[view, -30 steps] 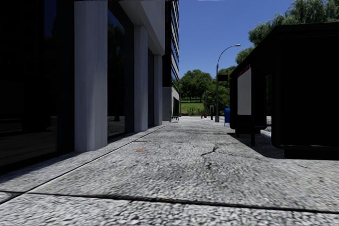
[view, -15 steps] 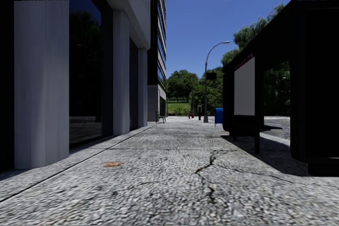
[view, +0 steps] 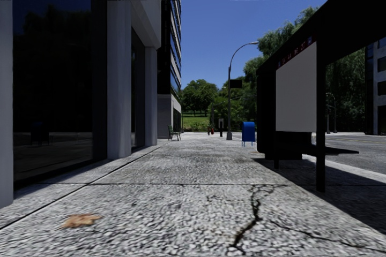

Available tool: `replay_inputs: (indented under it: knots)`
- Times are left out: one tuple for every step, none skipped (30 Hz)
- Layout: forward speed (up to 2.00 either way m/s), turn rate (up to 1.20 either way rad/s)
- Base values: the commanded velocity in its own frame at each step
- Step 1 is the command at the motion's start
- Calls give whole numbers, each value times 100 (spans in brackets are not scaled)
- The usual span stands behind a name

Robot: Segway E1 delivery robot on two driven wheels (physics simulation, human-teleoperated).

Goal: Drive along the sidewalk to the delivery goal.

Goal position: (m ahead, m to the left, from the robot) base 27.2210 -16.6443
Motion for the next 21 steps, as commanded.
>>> replay_inputs:
  knots:
    - [200, -46]
    - [200, -35]
    - [200, 0]
    - [200, 0]
    - [200, 0]
    - [200, 0]
    - [200, 0]
    - [200, 0]
    - [200, 0]
    - [200, 0]
    - [200, 0]
    - [200, 0]
    - [200, 0]
    - [200, 0]
    - [200, 0]
    - [200, 0]
    - [200, 0]
    - [200, 0]
    - [200, 0]
    - [200, 0]
    - [200, 0]
